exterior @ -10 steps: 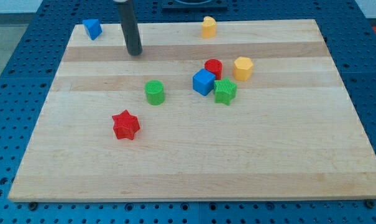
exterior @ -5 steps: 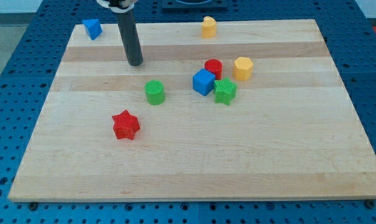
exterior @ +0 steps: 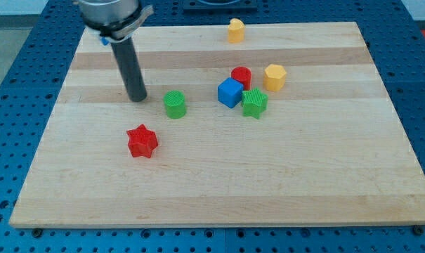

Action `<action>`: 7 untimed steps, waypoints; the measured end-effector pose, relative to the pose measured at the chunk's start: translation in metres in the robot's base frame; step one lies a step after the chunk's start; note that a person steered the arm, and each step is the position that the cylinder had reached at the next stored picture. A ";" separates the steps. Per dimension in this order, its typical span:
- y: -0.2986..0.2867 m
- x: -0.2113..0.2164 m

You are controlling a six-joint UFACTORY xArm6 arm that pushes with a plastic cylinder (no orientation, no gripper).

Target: Put the green circle on the left side of red circle

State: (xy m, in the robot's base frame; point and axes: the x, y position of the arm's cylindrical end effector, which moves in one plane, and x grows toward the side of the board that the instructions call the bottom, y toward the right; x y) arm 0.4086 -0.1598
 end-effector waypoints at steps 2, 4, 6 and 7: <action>0.042 0.052; 0.071 -0.002; 0.077 -0.056; 0.107 -0.061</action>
